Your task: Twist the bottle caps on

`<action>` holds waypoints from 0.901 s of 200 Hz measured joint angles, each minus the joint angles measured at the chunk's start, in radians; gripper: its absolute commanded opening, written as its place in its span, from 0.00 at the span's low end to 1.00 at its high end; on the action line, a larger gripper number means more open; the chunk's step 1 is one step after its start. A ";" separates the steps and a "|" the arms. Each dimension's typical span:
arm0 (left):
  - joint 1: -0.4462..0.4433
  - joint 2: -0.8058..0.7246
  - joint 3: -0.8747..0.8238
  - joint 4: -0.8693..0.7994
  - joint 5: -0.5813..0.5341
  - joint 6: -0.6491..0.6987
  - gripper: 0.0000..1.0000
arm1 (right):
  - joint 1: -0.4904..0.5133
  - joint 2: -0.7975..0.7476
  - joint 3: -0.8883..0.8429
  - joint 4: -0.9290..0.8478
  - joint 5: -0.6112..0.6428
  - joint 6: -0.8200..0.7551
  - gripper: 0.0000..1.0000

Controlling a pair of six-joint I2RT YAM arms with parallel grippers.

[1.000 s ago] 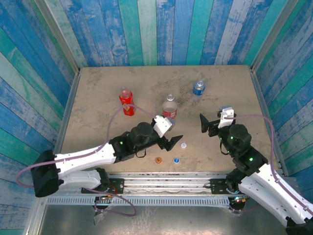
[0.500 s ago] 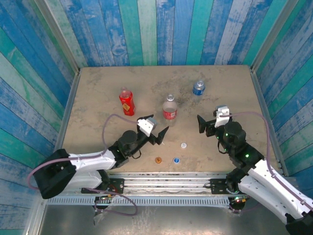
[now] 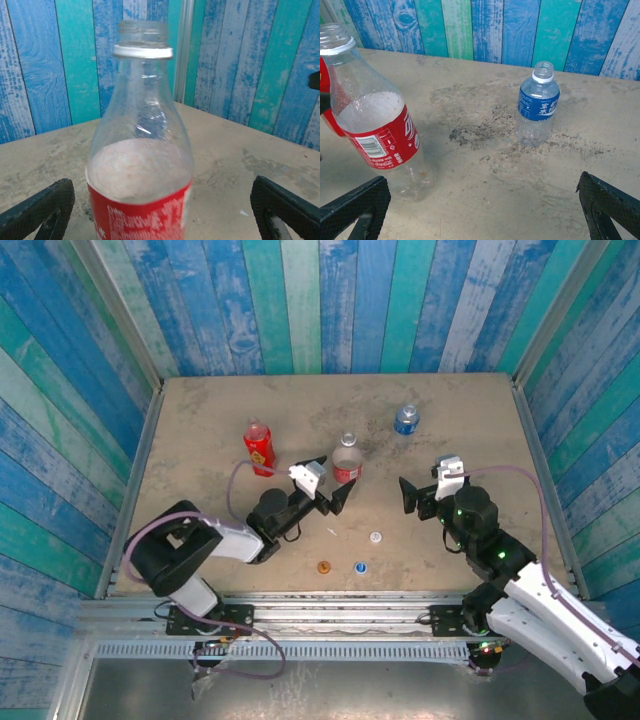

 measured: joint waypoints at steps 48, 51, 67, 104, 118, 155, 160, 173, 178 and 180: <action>0.027 0.114 0.092 0.034 0.039 0.002 0.94 | 0.000 -0.013 0.000 0.000 -0.003 0.000 0.99; 0.029 0.121 0.098 0.036 0.043 0.002 0.94 | 0.000 -0.014 0.000 0.000 -0.003 0.000 0.99; 0.041 0.154 0.125 0.050 0.063 0.000 0.94 | 0.000 -0.015 0.000 0.000 -0.003 0.000 0.99; 0.058 0.216 0.154 0.064 0.108 -0.004 0.98 | 0.000 -0.018 0.000 0.000 -0.002 0.000 0.99; 0.059 0.227 0.161 0.064 0.119 -0.003 1.00 | 0.000 -0.019 0.000 0.000 -0.002 0.000 0.99; 0.066 0.250 0.176 0.089 0.134 -0.012 0.89 | 0.000 -0.025 0.000 -0.001 0.003 0.000 0.99; 0.067 0.253 0.178 0.092 0.135 -0.015 0.87 | 0.000 -0.027 0.000 -0.001 0.004 0.000 0.99; 0.070 0.258 0.182 0.095 0.139 -0.019 0.81 | 0.000 -0.030 0.000 -0.001 0.005 0.000 0.99; 0.071 0.260 0.182 0.098 0.141 -0.018 0.78 | 0.000 -0.031 0.000 -0.001 0.005 0.000 0.99; 0.071 0.261 0.182 0.099 0.142 -0.020 0.78 | 0.000 -0.032 0.000 -0.001 0.005 0.000 0.99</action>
